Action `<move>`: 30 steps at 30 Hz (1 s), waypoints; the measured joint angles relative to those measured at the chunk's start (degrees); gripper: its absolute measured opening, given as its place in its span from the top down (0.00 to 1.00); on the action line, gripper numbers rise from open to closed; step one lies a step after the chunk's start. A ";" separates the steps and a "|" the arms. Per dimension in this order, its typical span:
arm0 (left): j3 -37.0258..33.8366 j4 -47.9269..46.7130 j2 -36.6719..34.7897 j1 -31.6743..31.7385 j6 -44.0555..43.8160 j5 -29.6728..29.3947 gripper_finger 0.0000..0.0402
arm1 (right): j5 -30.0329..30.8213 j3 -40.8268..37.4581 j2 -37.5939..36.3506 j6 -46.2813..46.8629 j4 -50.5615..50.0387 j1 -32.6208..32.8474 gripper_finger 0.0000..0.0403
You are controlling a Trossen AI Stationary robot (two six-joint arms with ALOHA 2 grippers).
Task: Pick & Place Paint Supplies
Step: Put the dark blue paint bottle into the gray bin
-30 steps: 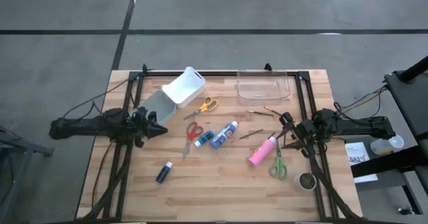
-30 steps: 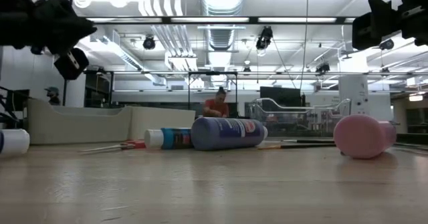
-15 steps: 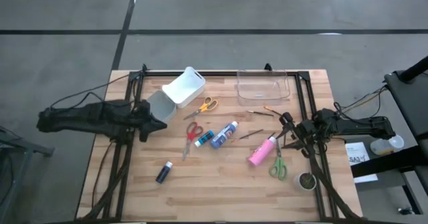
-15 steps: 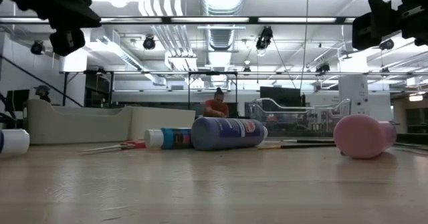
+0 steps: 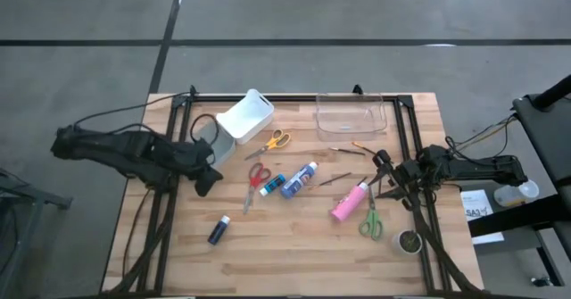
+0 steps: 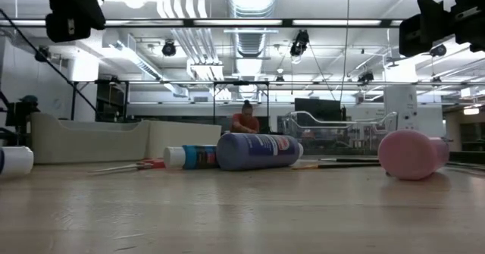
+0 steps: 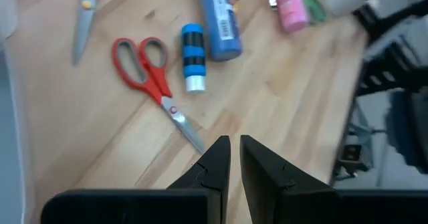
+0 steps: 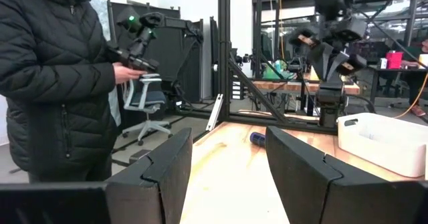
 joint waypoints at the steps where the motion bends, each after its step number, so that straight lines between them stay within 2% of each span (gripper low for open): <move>1: 0.06 -1.62 0.83 -1.23 -2.03 -1.34 0.89 | 0.00 0.01 0.00 0.00 -0.01 0.01 0.53; 5: 0.08 -3.84 3.60 -5.92 -10.43 -3.10 0.88 | 0.00 -0.01 0.00 0.00 -0.02 0.01 0.53; 8: 0.08 -3.99 5.22 -9.44 -14.02 -3.10 0.84 | 0.00 -0.01 0.03 0.00 -0.01 0.01 0.53; 17: 0.08 -4.55 7.59 -15.94 -23.53 -5.90 0.51 | 0.00 -0.01 0.04 0.00 -0.02 0.01 0.53; 23: 0.08 -3.48 10.54 -15.99 -24.57 -4.87 0.34 | 0.00 0.00 0.04 0.00 0.00 0.01 0.53; 30: 0.08 -3.69 17.09 -16.31 -20.52 0.17 0.29 | 0.00 -0.01 0.04 0.00 0.00 0.01 0.53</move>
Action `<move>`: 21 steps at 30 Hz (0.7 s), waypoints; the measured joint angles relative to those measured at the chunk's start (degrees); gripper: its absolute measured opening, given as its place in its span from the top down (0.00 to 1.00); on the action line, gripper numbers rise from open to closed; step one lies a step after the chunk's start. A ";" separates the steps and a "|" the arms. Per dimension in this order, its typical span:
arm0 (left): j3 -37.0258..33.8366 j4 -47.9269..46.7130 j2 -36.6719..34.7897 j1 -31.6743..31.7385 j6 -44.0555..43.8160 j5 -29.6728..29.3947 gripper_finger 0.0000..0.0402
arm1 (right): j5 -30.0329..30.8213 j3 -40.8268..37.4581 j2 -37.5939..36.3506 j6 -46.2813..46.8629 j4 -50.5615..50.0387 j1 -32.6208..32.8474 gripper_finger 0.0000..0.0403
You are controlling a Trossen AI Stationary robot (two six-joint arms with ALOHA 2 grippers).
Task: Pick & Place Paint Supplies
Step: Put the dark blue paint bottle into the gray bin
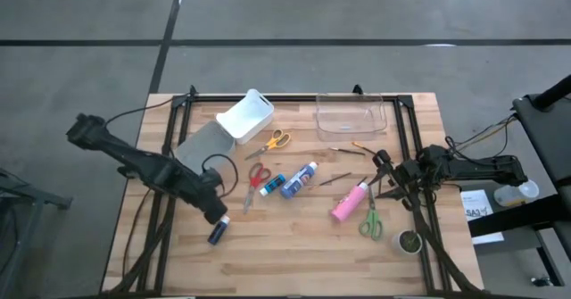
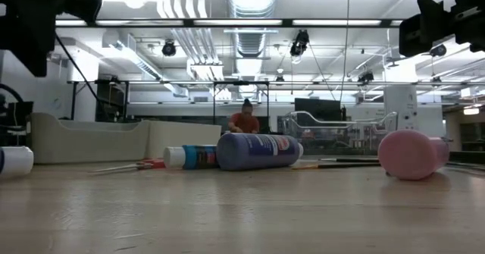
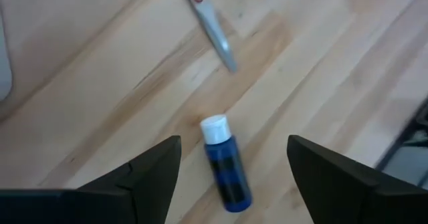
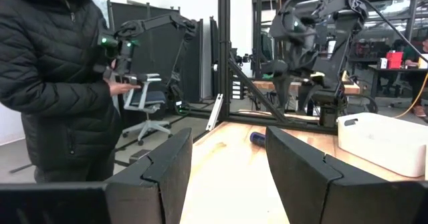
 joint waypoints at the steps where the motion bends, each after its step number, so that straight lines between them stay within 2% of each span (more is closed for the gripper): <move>1: 0.00 -0.05 0.94 0.01 0.06 0.28 0.29 | 0.00 0.01 0.00 0.00 -0.02 -0.01 0.53; 5: 0.00 0.58 4.23 -0.07 -0.79 1.79 0.29 | 0.00 0.01 0.00 0.00 -0.01 -0.01 0.53; 10: 0.00 1.47 7.64 -0.41 -6.66 3.73 0.29 | 0.00 0.00 -0.02 0.00 0.00 -0.02 0.53; 21: -0.02 5.46 14.36 -4.51 -16.50 3.20 0.29 | 0.00 0.01 -0.07 -0.01 -0.02 0.00 0.53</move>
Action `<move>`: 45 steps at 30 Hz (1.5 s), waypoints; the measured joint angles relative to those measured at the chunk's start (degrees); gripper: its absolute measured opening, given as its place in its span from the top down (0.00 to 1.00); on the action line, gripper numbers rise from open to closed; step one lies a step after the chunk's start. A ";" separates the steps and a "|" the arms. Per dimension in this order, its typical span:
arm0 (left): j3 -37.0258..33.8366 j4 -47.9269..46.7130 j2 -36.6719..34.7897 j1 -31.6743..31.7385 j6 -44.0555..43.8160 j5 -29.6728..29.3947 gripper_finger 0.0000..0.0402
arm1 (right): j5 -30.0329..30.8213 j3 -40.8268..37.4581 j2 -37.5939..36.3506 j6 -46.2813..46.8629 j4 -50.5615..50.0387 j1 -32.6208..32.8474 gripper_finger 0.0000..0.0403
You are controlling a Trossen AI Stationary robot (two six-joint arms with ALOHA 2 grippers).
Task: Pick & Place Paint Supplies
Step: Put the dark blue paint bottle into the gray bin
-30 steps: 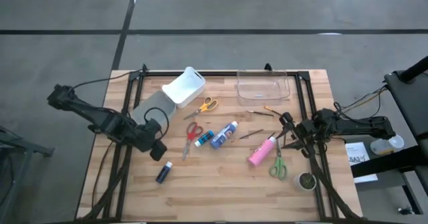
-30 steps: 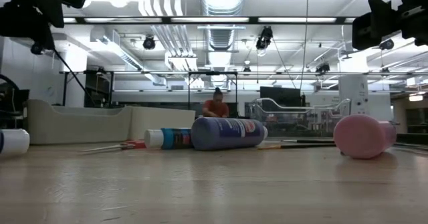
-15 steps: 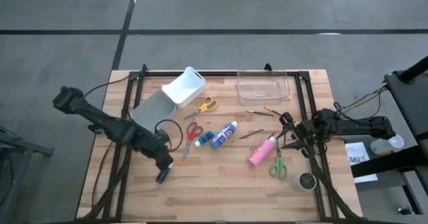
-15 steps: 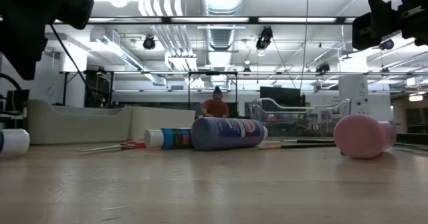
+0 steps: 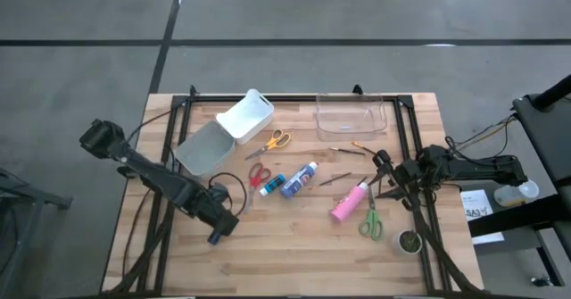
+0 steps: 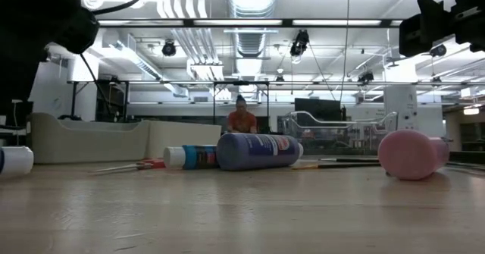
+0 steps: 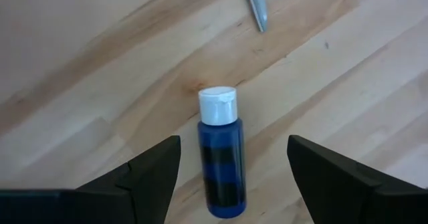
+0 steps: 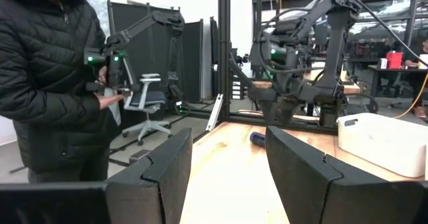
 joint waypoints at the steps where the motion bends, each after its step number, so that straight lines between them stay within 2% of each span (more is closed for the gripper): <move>1: 0.00 0.17 0.71 -0.29 -0.47 0.01 0.29 | 0.01 -0.02 0.00 0.01 0.02 -0.01 0.53; 8: -0.04 3.73 4.72 -2.40 -2.49 -0.23 0.29 | 0.00 -0.02 0.02 0.01 0.02 -0.01 0.53; 20: -0.96 4.54 9.08 -3.10 -1.74 -0.61 0.29 | 0.00 -0.02 0.02 0.01 0.01 0.01 0.53; 35: -7.24 14.01 8.91 -3.14 -1.98 -0.48 0.29 | 0.00 -0.01 0.02 0.01 0.01 0.01 0.53; 45: -8.09 14.68 8.81 -3.14 -3.58 -0.56 0.29 | 0.00 -0.01 0.07 0.01 0.01 0.01 0.53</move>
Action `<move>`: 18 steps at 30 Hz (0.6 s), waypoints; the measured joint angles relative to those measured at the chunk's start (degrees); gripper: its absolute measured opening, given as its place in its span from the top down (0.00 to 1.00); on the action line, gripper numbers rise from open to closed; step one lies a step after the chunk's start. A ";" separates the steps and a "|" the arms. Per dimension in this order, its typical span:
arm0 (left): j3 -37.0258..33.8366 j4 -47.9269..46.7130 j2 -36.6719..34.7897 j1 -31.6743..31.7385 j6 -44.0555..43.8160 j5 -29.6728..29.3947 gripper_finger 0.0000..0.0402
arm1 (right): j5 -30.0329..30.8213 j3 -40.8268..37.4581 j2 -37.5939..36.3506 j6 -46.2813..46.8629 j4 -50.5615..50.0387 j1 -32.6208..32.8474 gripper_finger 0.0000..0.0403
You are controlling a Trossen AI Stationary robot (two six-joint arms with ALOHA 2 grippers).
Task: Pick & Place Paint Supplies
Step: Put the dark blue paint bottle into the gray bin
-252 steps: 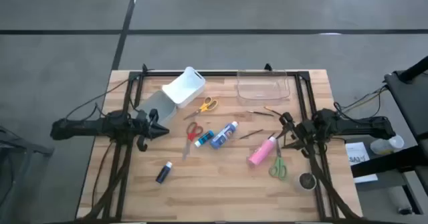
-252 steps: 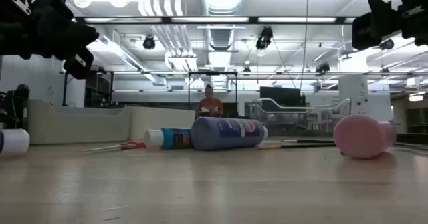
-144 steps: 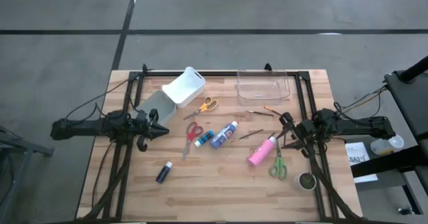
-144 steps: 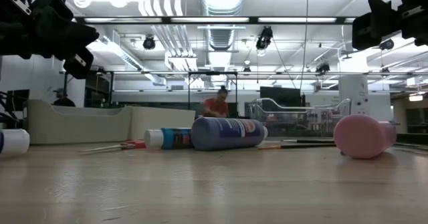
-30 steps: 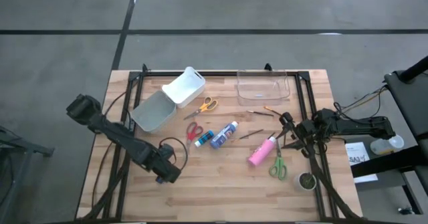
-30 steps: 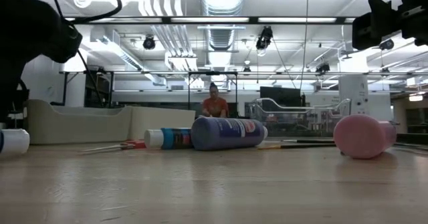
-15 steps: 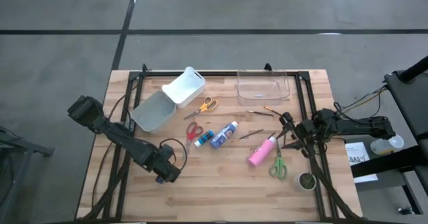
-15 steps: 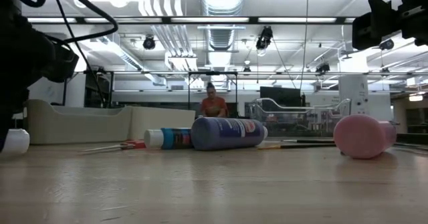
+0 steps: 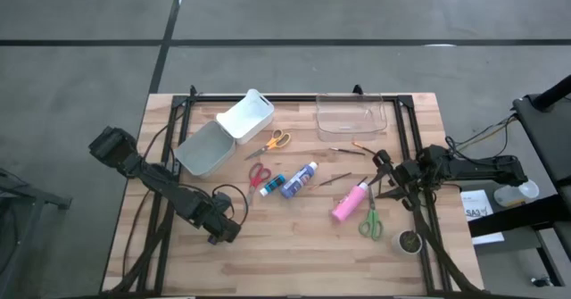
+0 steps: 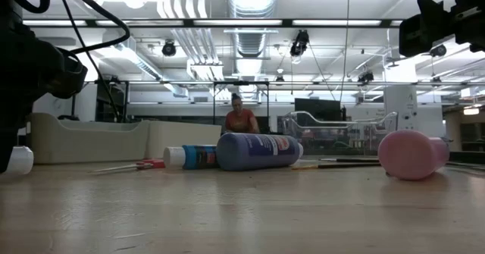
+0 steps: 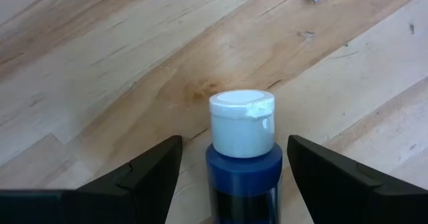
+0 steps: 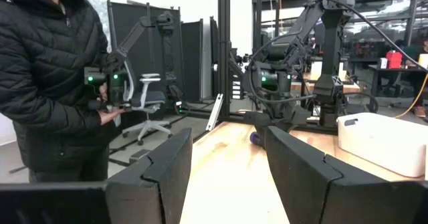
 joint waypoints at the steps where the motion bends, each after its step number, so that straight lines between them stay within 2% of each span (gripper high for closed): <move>1: 0.00 0.00 0.00 0.00 -0.11 0.00 0.29 | 0.00 0.00 0.00 0.00 0.00 0.00 0.53; 6: -0.08 0.01 -0.01 0.00 -0.13 0.05 0.34 | 0.00 0.00 0.00 0.00 0.01 0.00 0.53; 18: -0.22 -0.55 -0.22 0.00 -0.81 0.13 0.62 | 0.00 0.00 0.00 0.00 0.01 -0.01 0.53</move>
